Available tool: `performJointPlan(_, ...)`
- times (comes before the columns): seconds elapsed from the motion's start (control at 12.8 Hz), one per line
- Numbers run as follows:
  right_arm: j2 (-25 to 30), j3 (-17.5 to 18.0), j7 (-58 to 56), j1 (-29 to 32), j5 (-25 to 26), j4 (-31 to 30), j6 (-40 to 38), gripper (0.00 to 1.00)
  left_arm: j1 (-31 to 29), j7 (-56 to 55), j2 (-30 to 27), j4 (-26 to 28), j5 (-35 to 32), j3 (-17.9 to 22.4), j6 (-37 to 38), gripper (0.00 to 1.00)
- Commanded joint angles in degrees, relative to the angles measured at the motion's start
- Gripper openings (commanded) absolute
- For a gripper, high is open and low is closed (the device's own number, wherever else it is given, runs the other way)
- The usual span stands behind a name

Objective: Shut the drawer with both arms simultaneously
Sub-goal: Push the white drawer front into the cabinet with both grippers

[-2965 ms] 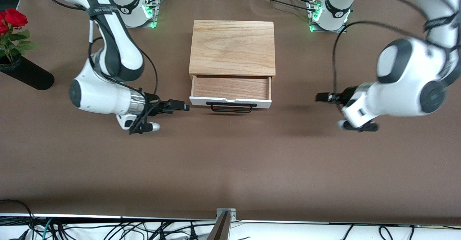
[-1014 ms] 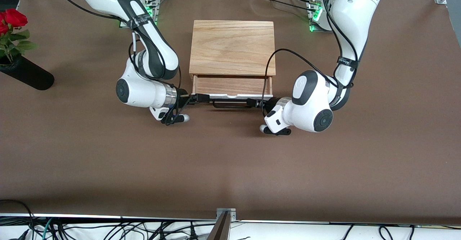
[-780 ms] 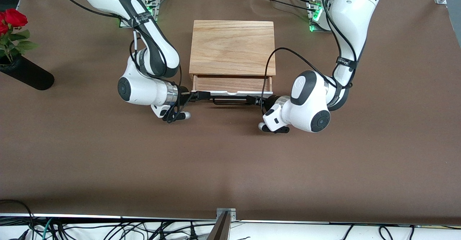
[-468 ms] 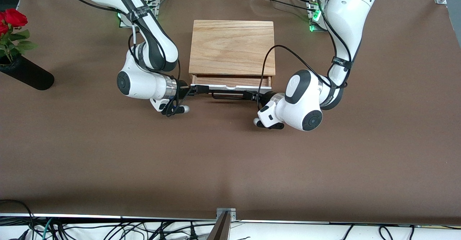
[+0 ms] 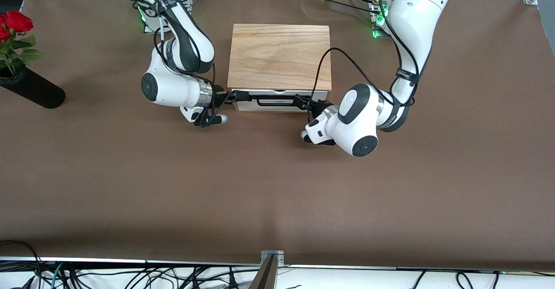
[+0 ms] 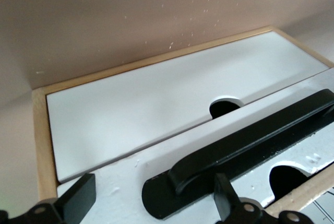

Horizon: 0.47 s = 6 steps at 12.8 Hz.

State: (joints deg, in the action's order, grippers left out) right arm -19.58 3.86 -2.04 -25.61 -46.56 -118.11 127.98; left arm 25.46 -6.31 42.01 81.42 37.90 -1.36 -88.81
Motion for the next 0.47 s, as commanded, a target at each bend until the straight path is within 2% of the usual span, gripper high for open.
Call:
performJointPlan(0.0, 2.62, 0.88, -0.07, -0.23, -0.20, -4.67, -0.45, 1.00, 0.65, -0.10, 0.09, 0.58, 0.86, 0.39, 4.95, 1.00)
performJointPlan(0.16, 2.53, 0.10, -0.85, -0.06, 0.24, -3.01, -0.98, 1.00, 0.82, -0.10, 0.44, 0.58, 0.86, 0.39, 7.06, 1.00)
performJointPlan(0.31, 2.62, -4.27, -1.21, 0.39, 1.81, -0.64, -1.41, 1.00, 1.00, -0.02, 0.71, 0.32, 0.95, 0.48, 7.34, 1.00)
performJointPlan(0.39, 2.62, -6.13, -2.17, 0.39, 5.39, 0.77, -1.94, 1.00, 1.00, 0.16, 0.80, -0.12, 1.12, 0.48, 7.25, 1.00)
